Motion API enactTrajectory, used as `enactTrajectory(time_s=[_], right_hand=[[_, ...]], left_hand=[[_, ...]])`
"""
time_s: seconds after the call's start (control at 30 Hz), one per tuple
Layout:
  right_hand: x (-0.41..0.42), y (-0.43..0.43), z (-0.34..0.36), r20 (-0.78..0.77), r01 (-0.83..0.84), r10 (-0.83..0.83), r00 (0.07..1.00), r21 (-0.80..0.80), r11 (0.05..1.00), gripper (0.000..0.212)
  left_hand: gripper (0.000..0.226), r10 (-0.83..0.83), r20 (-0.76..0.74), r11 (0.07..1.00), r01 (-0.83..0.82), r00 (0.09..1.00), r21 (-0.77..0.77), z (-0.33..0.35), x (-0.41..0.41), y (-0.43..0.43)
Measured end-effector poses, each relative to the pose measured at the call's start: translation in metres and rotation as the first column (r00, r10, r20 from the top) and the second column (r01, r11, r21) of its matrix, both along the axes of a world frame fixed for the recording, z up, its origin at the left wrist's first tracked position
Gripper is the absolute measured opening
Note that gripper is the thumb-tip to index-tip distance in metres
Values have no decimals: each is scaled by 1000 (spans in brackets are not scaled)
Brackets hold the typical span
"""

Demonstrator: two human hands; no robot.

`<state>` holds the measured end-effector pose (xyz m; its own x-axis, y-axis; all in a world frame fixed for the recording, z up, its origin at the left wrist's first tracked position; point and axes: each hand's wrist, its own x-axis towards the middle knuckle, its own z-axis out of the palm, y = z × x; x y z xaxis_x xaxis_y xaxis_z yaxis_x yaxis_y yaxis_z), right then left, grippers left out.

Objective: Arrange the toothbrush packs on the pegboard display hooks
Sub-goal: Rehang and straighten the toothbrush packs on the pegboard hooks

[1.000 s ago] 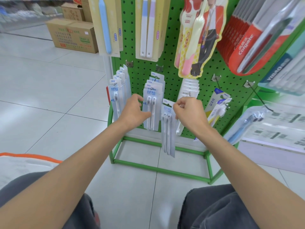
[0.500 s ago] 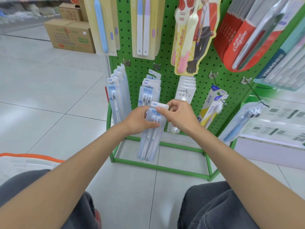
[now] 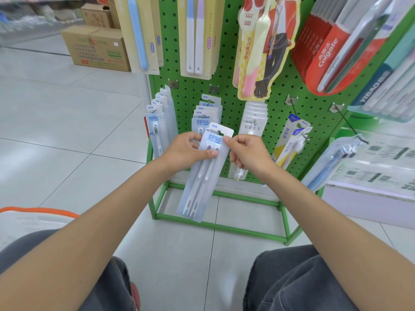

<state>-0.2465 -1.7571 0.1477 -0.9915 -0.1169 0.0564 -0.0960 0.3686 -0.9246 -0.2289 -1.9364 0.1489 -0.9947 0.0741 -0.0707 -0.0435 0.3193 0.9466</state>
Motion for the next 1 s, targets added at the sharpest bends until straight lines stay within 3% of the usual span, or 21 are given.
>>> enactTrajectory(time_s=[0.17,0.3,0.47,0.63,0.73,0.83,0.9,1.0], right_hand=[[5,-5,0,22,-65,65,998,2,998,50],[5,-6,-1,151,-181,173,973,43,983,41],[11,-6,-19,328,-443,364,872,212,871,25],[21,-13,-26,380,-545,424,822,311,779,28],[23,-18,-28,349,-533,416,840,384,754,29],[24,-23,-32,276,-482,395,876,498,721,36],[27,-26,-32,190,-433,406,894,596,676,46],[34,-30,-27,42,-334,456,889,741,583,45]], left_hand=[[29,70,-40,993,-65,997,100,14,1,-1],[32,177,-80,972,-161,981,170,25,-2,-9],[37,270,-46,916,-241,962,322,36,-5,-21],[35,283,-75,907,-241,956,344,41,-4,-27],[34,274,-114,930,-233,955,283,44,0,-25],[38,155,-240,987,-163,958,-13,46,7,-23],[50,73,-237,977,-118,969,-180,48,16,-19],[74,24,-249,958,-93,968,-270,48,21,-17]])
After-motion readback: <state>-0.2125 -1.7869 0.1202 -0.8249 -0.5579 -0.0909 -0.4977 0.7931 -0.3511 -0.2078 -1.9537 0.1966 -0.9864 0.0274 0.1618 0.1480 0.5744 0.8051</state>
